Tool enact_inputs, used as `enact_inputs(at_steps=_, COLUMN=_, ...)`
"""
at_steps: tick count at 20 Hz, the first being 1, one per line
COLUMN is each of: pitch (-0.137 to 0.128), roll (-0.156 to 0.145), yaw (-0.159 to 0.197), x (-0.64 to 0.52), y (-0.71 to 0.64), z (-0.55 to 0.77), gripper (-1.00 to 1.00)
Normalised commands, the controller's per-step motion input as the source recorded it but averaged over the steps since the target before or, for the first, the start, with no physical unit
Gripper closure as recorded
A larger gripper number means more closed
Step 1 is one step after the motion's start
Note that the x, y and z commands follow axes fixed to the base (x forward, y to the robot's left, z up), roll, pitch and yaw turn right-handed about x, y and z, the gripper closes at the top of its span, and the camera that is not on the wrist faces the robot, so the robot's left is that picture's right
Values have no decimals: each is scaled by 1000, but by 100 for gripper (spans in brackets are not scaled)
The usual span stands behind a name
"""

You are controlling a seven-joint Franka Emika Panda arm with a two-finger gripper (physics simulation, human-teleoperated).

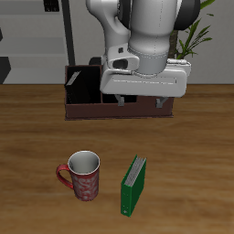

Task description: Place the black book into the back desk caddy's left compartment and place the yellow book into the back desk caddy's right compartment and place the green book into the back desk caddy's right compartment

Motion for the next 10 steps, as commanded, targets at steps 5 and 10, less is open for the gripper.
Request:
enact_inputs(at_steps=5, pitch=-35, roll=18, yaw=-28, x=308, y=-116, z=-161, gripper=-100)
enact_inputs(at_steps=10, pitch=-38, roll=-1, yaw=-36, x=257, y=-114, z=-313, gripper=-100)
